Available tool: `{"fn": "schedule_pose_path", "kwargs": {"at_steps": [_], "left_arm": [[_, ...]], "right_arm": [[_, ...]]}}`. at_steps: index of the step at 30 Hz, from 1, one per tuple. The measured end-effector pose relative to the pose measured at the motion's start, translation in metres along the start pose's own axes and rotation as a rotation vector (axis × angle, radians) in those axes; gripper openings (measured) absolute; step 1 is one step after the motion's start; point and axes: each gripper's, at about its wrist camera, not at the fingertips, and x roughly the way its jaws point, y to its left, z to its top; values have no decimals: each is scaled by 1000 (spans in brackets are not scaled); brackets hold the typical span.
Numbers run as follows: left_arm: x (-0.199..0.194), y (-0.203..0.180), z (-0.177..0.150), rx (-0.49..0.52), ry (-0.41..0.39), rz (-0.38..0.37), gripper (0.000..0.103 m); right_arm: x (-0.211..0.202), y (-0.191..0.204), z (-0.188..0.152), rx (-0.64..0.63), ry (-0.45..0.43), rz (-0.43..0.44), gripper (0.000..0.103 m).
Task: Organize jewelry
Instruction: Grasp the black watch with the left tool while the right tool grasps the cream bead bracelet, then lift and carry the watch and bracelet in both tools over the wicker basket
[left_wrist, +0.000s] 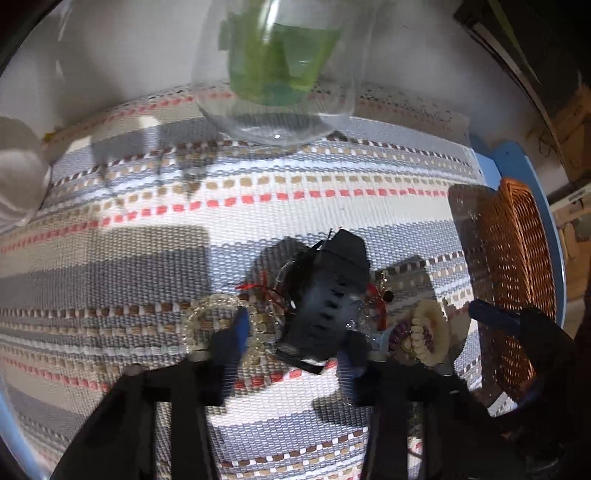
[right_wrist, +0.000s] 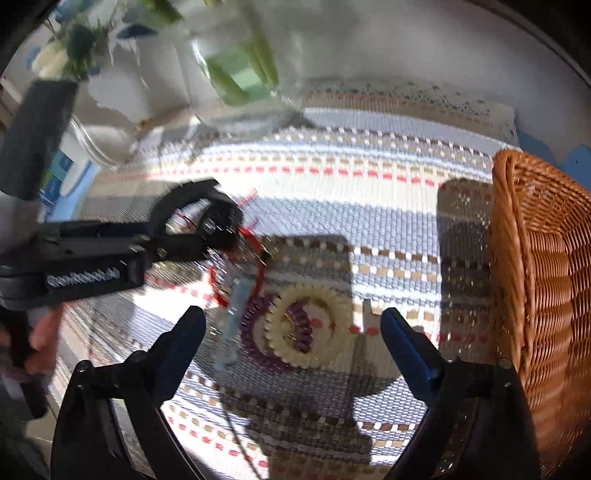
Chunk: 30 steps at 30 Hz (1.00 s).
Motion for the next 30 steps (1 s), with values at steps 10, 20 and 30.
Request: {"fn": "schedule_pose_path", "kwargs": {"at_steps": [10,20,30], "left_arm": [[-15,10,6,-63,-46,-26,29],[-59,26,1,-92,-107,-53,29],[-88,16,-5,-76,-154,-57,29]], "right_arm": [[12,-8,-7,-26,14,37,56],[7,-1,-5,-58,-32,29,42],[-35,-12,1,-4,-140,67,41]]}}
